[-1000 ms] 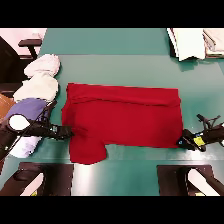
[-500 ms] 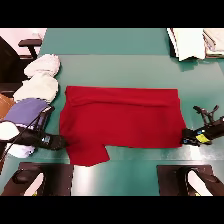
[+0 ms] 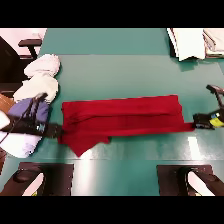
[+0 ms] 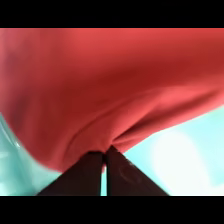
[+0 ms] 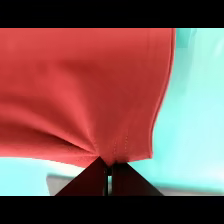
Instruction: Fold the shirts.
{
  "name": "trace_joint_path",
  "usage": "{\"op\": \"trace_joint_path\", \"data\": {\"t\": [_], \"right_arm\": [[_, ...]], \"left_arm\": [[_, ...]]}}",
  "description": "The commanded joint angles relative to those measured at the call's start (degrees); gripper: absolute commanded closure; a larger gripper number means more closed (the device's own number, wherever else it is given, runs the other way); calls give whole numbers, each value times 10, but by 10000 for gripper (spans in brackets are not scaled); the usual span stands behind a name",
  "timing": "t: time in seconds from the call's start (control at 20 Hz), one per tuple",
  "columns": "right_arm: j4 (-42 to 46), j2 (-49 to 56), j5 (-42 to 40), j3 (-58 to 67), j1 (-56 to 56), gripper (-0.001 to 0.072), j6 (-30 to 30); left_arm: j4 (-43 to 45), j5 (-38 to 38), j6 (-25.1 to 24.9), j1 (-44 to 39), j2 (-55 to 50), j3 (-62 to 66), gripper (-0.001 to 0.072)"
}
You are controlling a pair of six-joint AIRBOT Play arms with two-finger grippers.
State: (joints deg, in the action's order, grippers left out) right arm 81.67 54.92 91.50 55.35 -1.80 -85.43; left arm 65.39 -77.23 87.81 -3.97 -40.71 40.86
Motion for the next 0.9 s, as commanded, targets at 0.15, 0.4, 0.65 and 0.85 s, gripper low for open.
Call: {"op": "trace_joint_path", "data": {"t": [0.15,0.4,0.65,0.85], "right_arm": [[-26,207,-70,147,42,695,-2],[-57,315,-86,224,42,694,-2],[-154,353,-101,263,17,342,64],[-172,326,-64,260,-46,319,110]], "left_arm": [[17,125,-105,0,-269,161,682],[17,190,-118,0,-369,222,681],[16,190,-117,0,-370,237,164],[-2,131,-113,0,-369,274,172]]}}
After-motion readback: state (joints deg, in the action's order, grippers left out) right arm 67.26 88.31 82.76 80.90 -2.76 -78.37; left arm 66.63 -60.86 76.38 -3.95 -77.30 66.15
